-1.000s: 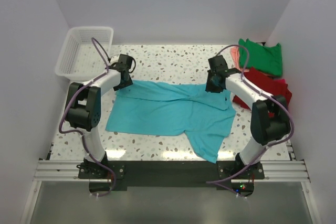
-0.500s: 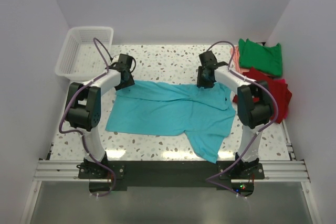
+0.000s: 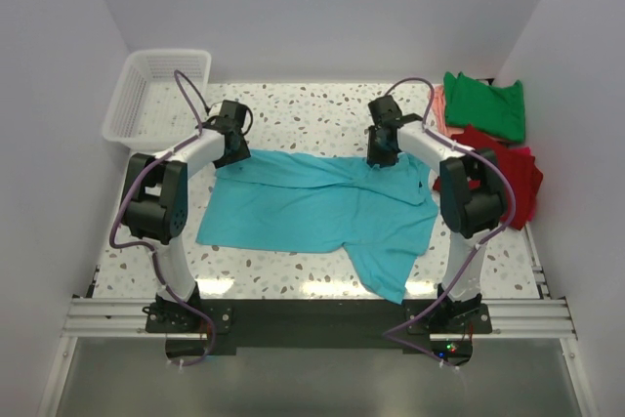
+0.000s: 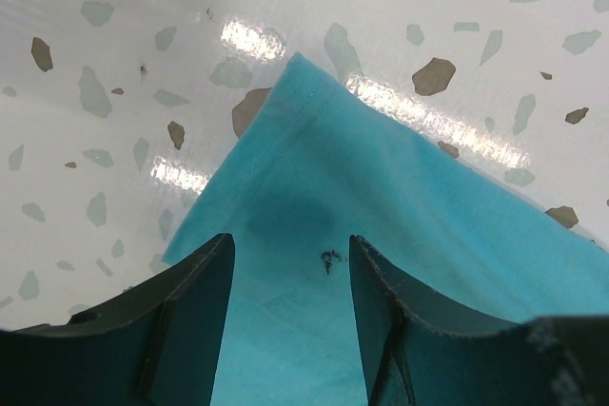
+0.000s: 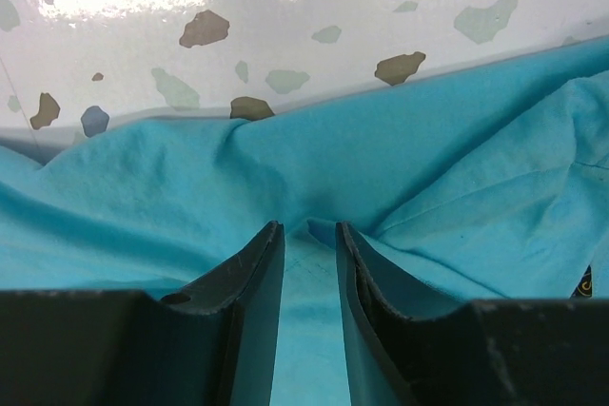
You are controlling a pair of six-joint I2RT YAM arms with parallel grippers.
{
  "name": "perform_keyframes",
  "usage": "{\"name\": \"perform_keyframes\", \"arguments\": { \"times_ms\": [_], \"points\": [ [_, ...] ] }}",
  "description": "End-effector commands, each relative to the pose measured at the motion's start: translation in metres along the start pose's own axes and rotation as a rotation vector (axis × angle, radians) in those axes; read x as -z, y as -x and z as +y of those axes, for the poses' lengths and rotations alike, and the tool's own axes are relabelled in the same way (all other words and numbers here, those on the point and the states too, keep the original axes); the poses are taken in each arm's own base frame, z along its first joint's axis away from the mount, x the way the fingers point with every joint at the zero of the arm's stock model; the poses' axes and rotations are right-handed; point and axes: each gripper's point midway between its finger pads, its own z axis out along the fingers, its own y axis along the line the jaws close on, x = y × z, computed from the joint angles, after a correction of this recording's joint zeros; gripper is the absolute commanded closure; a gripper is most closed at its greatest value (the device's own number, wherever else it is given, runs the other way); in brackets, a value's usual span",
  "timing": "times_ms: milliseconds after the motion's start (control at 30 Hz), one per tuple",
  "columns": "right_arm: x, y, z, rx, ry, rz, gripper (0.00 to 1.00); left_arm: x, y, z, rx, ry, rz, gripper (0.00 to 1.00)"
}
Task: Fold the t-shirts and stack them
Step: Fold the tshirt
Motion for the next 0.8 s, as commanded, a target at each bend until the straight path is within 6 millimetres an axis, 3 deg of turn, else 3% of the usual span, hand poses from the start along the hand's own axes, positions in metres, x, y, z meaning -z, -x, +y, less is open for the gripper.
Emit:
{"name": "perform_keyframes", "arguments": {
  "times_ms": [0,167,300,400,667,767],
  "points": [
    [0.004,-0.005,-0.002,0.014,-0.025,0.008,0.69,0.012,0.025,-0.010,0.018,-0.043,-0.069,0.43],
    [0.003,-0.010,-0.001,0.017,-0.021,0.031,0.71,0.013,0.026,-0.009,0.019,-0.044,-0.072,0.44],
    [0.004,-0.011,0.000,0.018,-0.024,0.043,0.83,0.015,0.026,-0.009,0.020,-0.045,-0.073,0.43],
    [0.006,-0.013,-0.002,0.020,-0.032,0.048,1.00,0.016,0.026,-0.008,0.022,-0.046,-0.075,0.43],
    [0.024,-0.023,-0.006,0.023,-0.037,0.033,1.00,0.022,0.023,-0.004,0.027,-0.053,-0.077,0.43],
    [0.041,-0.027,-0.002,0.028,-0.018,0.012,1.00,0.024,0.021,-0.003,0.029,-0.055,-0.078,0.43]
  ]
}}
